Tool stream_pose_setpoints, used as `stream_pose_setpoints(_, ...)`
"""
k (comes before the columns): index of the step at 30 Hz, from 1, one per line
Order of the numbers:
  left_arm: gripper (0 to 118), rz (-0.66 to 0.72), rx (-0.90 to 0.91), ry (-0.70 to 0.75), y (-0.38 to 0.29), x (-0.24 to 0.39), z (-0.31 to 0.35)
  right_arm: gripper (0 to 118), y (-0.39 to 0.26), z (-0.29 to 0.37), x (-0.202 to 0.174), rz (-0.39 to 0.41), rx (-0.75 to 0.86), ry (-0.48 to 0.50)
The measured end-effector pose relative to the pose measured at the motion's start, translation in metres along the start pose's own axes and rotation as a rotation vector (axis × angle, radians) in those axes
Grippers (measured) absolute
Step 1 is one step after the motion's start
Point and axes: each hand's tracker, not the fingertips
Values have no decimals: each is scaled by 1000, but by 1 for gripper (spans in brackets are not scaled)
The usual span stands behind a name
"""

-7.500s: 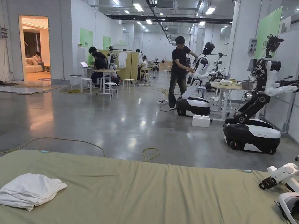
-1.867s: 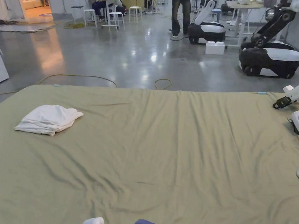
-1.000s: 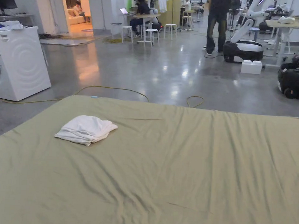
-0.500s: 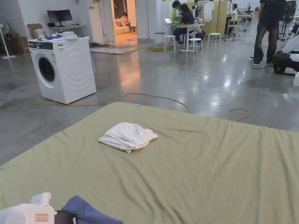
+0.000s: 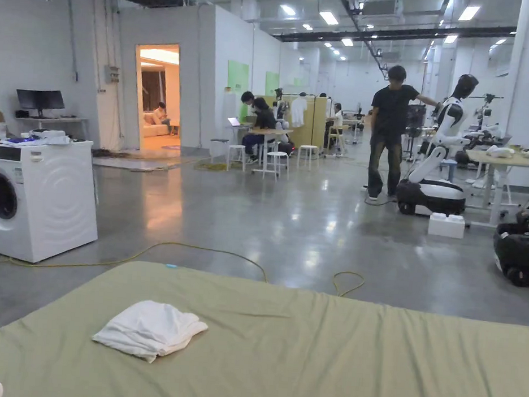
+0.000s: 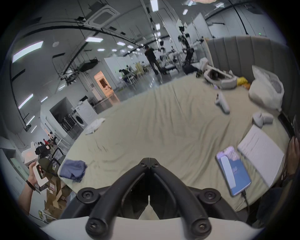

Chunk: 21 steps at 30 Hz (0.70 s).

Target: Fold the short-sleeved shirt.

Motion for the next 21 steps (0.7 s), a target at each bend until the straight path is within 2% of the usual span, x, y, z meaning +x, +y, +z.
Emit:
stream_pose_setpoints(6,73,-111,222,-133,32,69,92,0,24,39,-20,35,140,44)
stream_pose_setpoints(8,73,-158,333,-143,26,93,121,0,30,53,-31,73,184,46)
stream_pose_setpoints(13,72,-185,434,-143,11,138,167,0,43,85,-57,199,323,28)
stream_pose_setpoints(15,71,-252,479,-150,-2,157,178,0,46,99,-65,253,385,39)
stream_pose_setpoints(16,70,-284,491,-159,-7,164,182,0,47,104,-68,259,407,55)
stream_pose_setpoints(18,67,-323,477,-162,-14,180,184,0,48,112,-68,220,433,134)
stream_pose_setpoints(19,62,-339,462,-170,-16,189,185,0,48,116,-68,197,450,175)
stream_pose_setpoints(21,26,-339,473,-176,-23,199,191,0,46,124,-73,204,487,152)
